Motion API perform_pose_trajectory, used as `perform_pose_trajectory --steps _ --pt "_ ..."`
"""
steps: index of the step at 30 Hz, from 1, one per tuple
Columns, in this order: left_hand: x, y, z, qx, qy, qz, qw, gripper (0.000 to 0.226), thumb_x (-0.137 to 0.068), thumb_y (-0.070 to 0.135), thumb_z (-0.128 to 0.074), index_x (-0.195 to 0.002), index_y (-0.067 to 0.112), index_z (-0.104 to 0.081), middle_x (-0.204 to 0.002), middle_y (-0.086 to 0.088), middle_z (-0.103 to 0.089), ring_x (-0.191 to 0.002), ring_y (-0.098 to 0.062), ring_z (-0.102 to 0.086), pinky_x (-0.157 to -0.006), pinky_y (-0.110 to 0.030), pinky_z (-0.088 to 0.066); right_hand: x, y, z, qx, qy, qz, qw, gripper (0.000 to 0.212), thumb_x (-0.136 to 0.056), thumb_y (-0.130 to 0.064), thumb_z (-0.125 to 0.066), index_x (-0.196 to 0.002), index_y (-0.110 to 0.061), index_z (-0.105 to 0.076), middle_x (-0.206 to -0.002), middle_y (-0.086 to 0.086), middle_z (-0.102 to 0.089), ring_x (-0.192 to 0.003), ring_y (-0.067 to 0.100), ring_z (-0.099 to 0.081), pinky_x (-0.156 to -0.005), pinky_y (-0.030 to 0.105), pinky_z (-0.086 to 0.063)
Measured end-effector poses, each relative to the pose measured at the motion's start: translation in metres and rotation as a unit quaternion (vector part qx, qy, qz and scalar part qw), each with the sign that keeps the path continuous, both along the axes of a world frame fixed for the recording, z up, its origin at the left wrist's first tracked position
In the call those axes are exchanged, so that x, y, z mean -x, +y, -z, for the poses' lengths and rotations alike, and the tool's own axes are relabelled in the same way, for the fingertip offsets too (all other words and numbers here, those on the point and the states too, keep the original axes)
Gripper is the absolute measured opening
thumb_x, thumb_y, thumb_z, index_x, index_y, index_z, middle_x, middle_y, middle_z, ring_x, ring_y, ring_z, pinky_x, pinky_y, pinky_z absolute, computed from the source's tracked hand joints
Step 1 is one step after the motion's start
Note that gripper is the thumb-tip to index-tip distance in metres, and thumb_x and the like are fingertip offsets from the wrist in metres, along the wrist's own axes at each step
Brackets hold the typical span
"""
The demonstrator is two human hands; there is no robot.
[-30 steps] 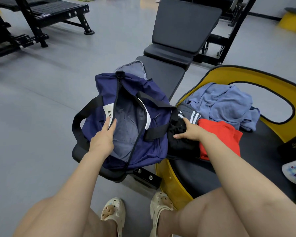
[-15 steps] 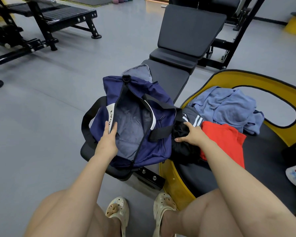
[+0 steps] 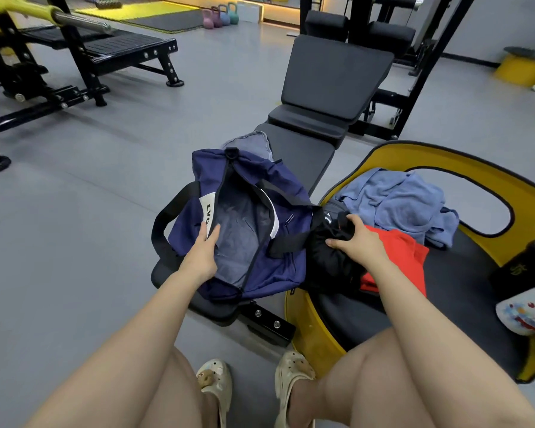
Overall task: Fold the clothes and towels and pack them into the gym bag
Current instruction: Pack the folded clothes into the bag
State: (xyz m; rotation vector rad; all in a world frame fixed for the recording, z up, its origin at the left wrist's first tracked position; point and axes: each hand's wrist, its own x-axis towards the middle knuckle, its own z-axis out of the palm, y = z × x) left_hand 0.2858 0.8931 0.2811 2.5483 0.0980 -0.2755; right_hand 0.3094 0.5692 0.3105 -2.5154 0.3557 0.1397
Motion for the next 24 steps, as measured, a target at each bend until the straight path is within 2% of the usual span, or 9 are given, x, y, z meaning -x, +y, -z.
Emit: perform_pose_trajectory --steps 3,6,8,11,15,18,20,22,24 --pt "0.001 -0.002 -0.003 0.006 -0.004 -0.007 1.000 0.091 -0.081 -0.021 -0.037 -0.153 0.026 -0.007 -0.159 0.003 0.012 -0.134 -0.024 -0.036 -0.079 -0.029 -0.046 0.005 0.006 -0.018 0.007 -0.037 0.002 0.999 0.077 -0.079 -0.046 -0.072 -0.141 -0.029 -0.032 -0.136 0.005 -0.054 -0.122 0.034 -0.049 -0.086 0.040 -0.046" --pt "0.004 -0.003 -0.004 0.019 -0.006 -0.010 1.000 0.087 -0.083 -0.020 -0.037 -0.153 0.023 -0.007 -0.159 -0.001 0.012 -0.142 -0.024 -0.024 -0.094 -0.027 -0.039 0.011 0.013 -0.036 0.023 -0.065 0.000 0.998 0.076 -0.081 -0.047 -0.070 -0.142 -0.029 -0.030 -0.133 0.007 -0.056 -0.119 0.034 -0.050 -0.074 0.035 -0.044" --pt "0.005 -0.004 -0.006 0.023 -0.001 -0.008 1.000 0.086 -0.084 -0.020 -0.037 -0.153 0.022 -0.006 -0.159 -0.002 0.013 -0.143 -0.024 -0.021 -0.099 -0.026 -0.036 0.015 0.020 -0.048 0.020 -0.091 0.002 0.996 0.072 -0.081 -0.046 -0.069 -0.141 -0.028 -0.031 -0.133 0.005 -0.057 -0.117 0.033 -0.052 -0.071 0.033 -0.041" --pt "0.006 -0.003 -0.009 0.033 0.001 -0.008 0.999 0.087 -0.084 -0.020 -0.037 -0.152 0.023 -0.004 -0.159 -0.001 0.013 -0.145 -0.022 -0.018 -0.100 -0.025 -0.034 0.019 0.039 -0.066 -0.013 -0.136 0.007 0.991 0.071 -0.083 -0.044 -0.069 -0.141 -0.026 -0.031 -0.132 0.004 -0.057 -0.116 0.032 -0.053 -0.075 0.033 -0.041" --pt "0.010 -0.001 -0.011 0.052 -0.001 -0.019 0.998 0.087 -0.084 -0.019 -0.036 -0.152 0.024 -0.003 -0.159 0.002 0.013 -0.144 -0.022 -0.018 -0.097 -0.026 -0.038 0.017 0.078 -0.071 -0.080 -0.158 0.000 0.984 0.076 -0.081 -0.047 -0.069 -0.142 -0.029 -0.028 -0.134 0.005 -0.054 -0.119 0.031 -0.052 -0.089 0.041 -0.048" --pt "0.012 0.001 -0.011 0.055 -0.005 -0.021 0.998 0.087 -0.084 -0.017 -0.037 -0.152 0.025 -0.002 -0.159 0.005 0.012 -0.140 -0.023 -0.028 -0.093 -0.034 -0.047 0.011 0.112 -0.060 -0.149 -0.141 -0.003 0.979 0.076 -0.081 -0.046 -0.069 -0.142 -0.029 -0.027 -0.132 0.005 -0.055 -0.120 0.030 -0.051 -0.096 0.044 -0.046" --pt "0.010 0.000 -0.011 0.058 -0.005 -0.026 0.998 0.089 -0.084 -0.016 -0.038 -0.152 0.026 0.001 -0.159 0.006 0.014 -0.136 -0.025 -0.035 -0.091 -0.037 -0.047 0.005 0.136 -0.049 -0.186 -0.120 -0.004 0.975 0.075 -0.082 -0.046 -0.068 -0.142 -0.028 -0.026 -0.132 0.005 -0.055 -0.119 0.030 -0.051 -0.096 0.044 -0.045" --pt "0.009 0.000 -0.011 0.067 -0.004 -0.031 0.997 0.092 -0.084 -0.016 -0.040 -0.152 0.026 0.004 -0.158 0.006 0.016 -0.137 -0.025 -0.034 -0.094 -0.037 -0.046 -0.002 0.158 -0.039 -0.210 -0.106 -0.003 0.972 0.075 -0.082 -0.044 -0.068 -0.142 -0.027 -0.025 -0.132 0.006 -0.055 -0.120 0.031 -0.050 -0.098 0.045 -0.044" --pt "0.007 0.001 -0.010 0.073 0.002 -0.037 0.997 0.095 -0.082 -0.017 -0.041 -0.151 0.026 0.008 -0.158 0.004 0.016 -0.137 -0.025 -0.033 -0.090 -0.036 -0.048 -0.010 0.178 -0.029 -0.223 -0.098 -0.002 0.970 0.078 -0.084 -0.039 -0.067 -0.145 -0.023 -0.022 -0.135 0.007 -0.052 -0.126 0.031 -0.046 -0.100 0.042 -0.042"
